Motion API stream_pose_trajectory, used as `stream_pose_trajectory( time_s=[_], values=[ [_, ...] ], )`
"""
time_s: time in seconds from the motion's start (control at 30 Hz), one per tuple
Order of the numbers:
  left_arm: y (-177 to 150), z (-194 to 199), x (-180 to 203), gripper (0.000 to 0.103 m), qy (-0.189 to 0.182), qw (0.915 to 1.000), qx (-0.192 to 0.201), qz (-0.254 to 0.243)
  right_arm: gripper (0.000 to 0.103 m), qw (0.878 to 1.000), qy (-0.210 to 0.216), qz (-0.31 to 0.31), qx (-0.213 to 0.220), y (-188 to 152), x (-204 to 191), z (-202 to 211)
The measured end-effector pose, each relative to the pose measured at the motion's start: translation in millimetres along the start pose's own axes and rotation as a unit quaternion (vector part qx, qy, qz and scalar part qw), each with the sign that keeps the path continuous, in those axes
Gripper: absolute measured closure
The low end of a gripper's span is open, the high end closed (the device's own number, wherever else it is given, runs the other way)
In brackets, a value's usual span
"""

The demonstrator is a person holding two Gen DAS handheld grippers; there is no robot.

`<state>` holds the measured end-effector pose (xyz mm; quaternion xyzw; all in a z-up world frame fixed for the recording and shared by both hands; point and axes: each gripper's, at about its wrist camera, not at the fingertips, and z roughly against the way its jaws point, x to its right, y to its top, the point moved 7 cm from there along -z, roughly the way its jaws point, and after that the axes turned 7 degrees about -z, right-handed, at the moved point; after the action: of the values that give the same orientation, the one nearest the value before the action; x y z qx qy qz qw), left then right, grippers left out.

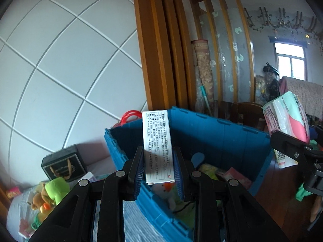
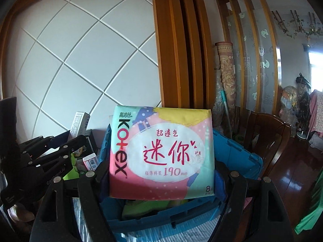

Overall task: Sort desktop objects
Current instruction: 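Carry the Kotex pack and white leaflet over the blue crate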

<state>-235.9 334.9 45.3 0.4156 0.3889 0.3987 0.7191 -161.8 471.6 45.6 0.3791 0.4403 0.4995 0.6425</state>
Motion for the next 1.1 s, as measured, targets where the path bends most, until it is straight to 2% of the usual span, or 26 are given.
stream_pose_trajectory(
  time_s=[0.2,0.43,0.63,1.07,1.1],
  values=[
    [21,-37,13,0.076,0.027,0.9996,-0.012,0.0,0.025,1.0,0.007,0.006,-0.019,13,36,-38],
    [39,-80,11,0.076,0.061,0.9974,-0.036,-0.007,0.025,0.999,0.012,0.016,-0.044,22,52,-92],
    [38,-105,13,0.076,0.072,0.9954,-0.062,-0.01,0.025,0.998,0.01,0.011,-0.064,21,67,-124],
    [35,-129,28,0.075,0.079,0.9928,-0.086,-0.027,0.025,0.994,0.0,-0.006,-0.105,11,92,-165],
    [35,-130,28,0.068,0.079,0.9926,-0.088,-0.026,0.025,0.994,-0.001,-0.006,-0.109,10,92,-169]
  ],
)
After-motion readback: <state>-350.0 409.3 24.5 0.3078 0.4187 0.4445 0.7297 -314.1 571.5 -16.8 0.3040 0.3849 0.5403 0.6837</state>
